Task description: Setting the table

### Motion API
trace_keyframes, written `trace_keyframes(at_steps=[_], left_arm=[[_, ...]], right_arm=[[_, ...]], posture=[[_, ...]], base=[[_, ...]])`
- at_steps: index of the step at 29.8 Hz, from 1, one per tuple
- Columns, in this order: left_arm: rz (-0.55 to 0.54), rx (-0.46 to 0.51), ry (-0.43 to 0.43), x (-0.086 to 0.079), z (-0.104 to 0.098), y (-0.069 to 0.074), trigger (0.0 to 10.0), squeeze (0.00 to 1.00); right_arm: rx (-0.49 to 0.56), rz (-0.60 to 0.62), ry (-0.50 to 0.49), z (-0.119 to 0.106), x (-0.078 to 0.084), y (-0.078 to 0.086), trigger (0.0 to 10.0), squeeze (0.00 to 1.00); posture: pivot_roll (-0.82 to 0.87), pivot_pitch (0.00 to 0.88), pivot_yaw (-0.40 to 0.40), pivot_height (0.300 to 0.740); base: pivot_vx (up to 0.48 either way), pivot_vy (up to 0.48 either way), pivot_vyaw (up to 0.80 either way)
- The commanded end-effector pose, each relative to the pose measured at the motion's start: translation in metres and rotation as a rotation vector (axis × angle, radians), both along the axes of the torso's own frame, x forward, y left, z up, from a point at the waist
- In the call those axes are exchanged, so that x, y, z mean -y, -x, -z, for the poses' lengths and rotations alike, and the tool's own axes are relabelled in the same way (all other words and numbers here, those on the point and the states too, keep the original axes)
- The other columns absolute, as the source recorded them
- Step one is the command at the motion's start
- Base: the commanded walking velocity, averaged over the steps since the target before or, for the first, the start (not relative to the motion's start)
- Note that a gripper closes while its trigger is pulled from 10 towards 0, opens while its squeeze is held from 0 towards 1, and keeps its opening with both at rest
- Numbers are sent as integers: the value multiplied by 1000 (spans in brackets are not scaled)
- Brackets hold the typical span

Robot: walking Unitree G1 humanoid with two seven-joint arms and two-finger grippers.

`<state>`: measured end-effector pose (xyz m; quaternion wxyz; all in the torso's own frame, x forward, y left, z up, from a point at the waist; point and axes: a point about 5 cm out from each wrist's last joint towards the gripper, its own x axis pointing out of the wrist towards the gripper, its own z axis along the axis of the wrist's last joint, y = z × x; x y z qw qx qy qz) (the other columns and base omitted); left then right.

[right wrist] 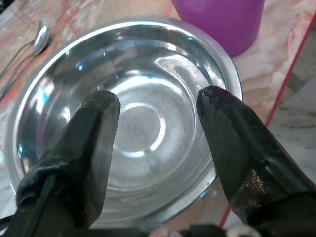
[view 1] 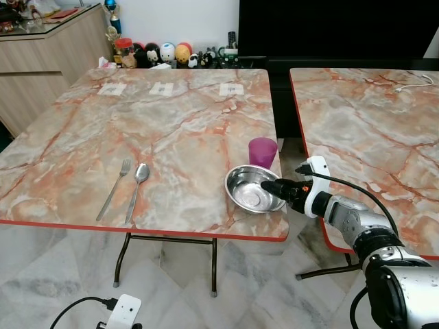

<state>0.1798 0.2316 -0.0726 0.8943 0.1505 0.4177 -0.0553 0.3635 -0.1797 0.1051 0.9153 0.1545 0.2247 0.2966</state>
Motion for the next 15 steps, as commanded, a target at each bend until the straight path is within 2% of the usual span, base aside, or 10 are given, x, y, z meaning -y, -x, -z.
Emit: trace_keyframes(at_steps=[1, 6, 9, 15], left_arm=[[12, -17, 2, 2, 1, 1, 10000, 0], [9, -14, 2, 2, 1, 1, 10000, 0], [8, -12, 2, 2, 1, 0, 10000, 0], [18, -16, 7, 4, 1, -1, 10000, 0]], right_arm=[[6, 6, 18, -5, 1, -3, 10000, 0], [27, 45, 58, -11, 8, -7, 10000, 0], [93, 87, -2, -30, 17, -14, 10000, 0], [141, 79, -17, -45, 18, -19, 10000, 0]], posture=[[12, 0, 11, 740], [14, 0, 11, 740], [8, 0, 14, 740], [-4, 0, 19, 740]], base=[[0, 0, 0], [0, 0, 0], [0, 0, 0], [0, 0, 0]])
